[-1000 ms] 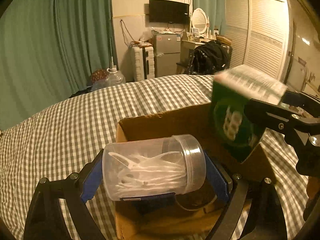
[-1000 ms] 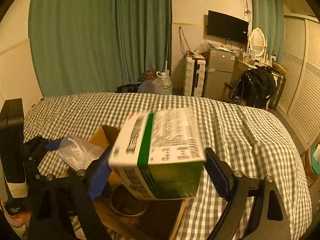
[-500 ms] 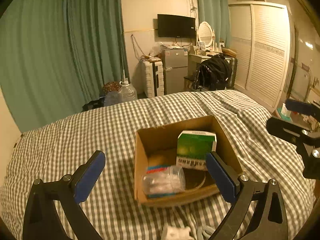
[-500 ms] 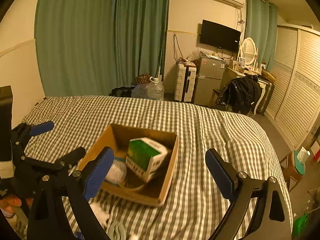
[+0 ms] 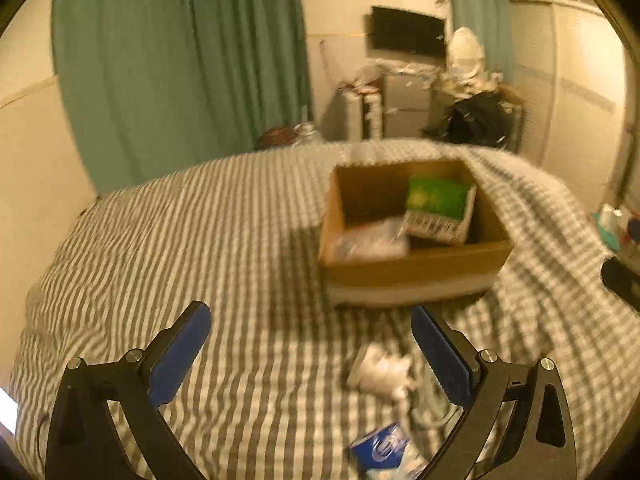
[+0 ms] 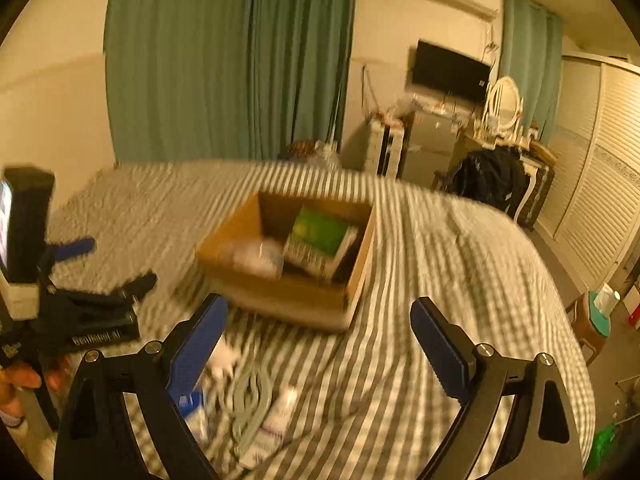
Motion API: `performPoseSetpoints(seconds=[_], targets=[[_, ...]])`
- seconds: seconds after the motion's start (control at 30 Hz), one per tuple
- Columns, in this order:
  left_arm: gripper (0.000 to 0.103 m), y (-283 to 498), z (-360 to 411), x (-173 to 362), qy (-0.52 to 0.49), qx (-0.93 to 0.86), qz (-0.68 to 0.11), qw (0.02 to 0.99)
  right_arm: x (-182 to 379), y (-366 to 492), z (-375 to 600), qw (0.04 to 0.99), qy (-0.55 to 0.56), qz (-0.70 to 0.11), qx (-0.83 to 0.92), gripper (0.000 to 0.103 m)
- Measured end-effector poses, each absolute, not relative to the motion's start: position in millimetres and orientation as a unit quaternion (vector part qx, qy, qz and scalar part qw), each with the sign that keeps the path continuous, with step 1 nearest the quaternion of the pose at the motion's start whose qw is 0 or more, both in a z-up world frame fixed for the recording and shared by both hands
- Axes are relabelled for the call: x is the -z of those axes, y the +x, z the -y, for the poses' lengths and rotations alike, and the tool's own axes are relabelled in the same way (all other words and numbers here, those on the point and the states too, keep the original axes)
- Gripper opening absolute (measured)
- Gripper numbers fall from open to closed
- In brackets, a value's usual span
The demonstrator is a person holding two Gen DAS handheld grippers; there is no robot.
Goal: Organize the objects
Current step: 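Grasp the blue tissue pack with the left gripper while the right grasps the spray bottle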
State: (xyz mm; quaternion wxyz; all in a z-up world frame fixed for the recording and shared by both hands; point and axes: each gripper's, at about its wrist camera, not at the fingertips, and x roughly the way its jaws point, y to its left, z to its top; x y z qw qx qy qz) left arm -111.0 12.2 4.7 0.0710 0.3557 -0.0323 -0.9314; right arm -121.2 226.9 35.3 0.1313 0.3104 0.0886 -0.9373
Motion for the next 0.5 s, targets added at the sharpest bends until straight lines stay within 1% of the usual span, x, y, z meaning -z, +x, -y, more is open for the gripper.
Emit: performPoseSetpoints(seconds=[0.03, 0.07, 0.1, 0.13, 0.17, 0.2, 0.27, 0.33, 0.43, 0.5], targets=[[0.103, -108, -12, 3, 0.358, 0.93, 0.031, 0.076, -21, -120, -224, 0.133, 0.324, -0.092, 0.932, 0.092], [0.103, -102, -12, 13, 0.358, 0.93, 0.026, 0.082, -8, -117, -222, 0.136, 0.337, -0.093, 0.927, 0.085], [0.103, -98, -13, 22, 0.36, 0.929, 0.023, 0.083, 7, -116, -220, 0.14, 0.352, -0.096, 0.921, 0.074], [0.103, -94, -14, 30, 0.362, 0.928, 0.024, 0.085, 22, -117, -217, 0.14, 0.37, -0.097, 0.913, 0.069], [0.103, -91, -16, 39, 0.366, 0.926, 0.026, 0.089, 37, -116, -217, 0.139, 0.386, -0.098, 0.907, 0.06], [0.103, -87, -18, 50, 0.372, 0.923, 0.029, 0.097, 55, -117, -215, 0.133, 0.405, -0.096, 0.899, 0.056], [0.103, -81, -18, 73, 0.39, 0.913, 0.03, 0.114, 79, -120, -216, 0.131, 0.43, -0.086, 0.889, 0.053], [0.103, -79, -20, 91, 0.408, 0.907, 0.014, 0.104, 98, -123, -216, 0.131, 0.453, -0.077, 0.879, 0.052], [0.103, -77, -26, 107, 0.422, 0.902, 0.0, 0.092, 108, -128, -217, 0.13, 0.465, -0.078, 0.872, 0.051], [0.103, -79, -34, 118, 0.441, 0.894, 0.009, 0.08, 117, -130, -216, 0.131, 0.475, -0.077, 0.867, 0.049]])
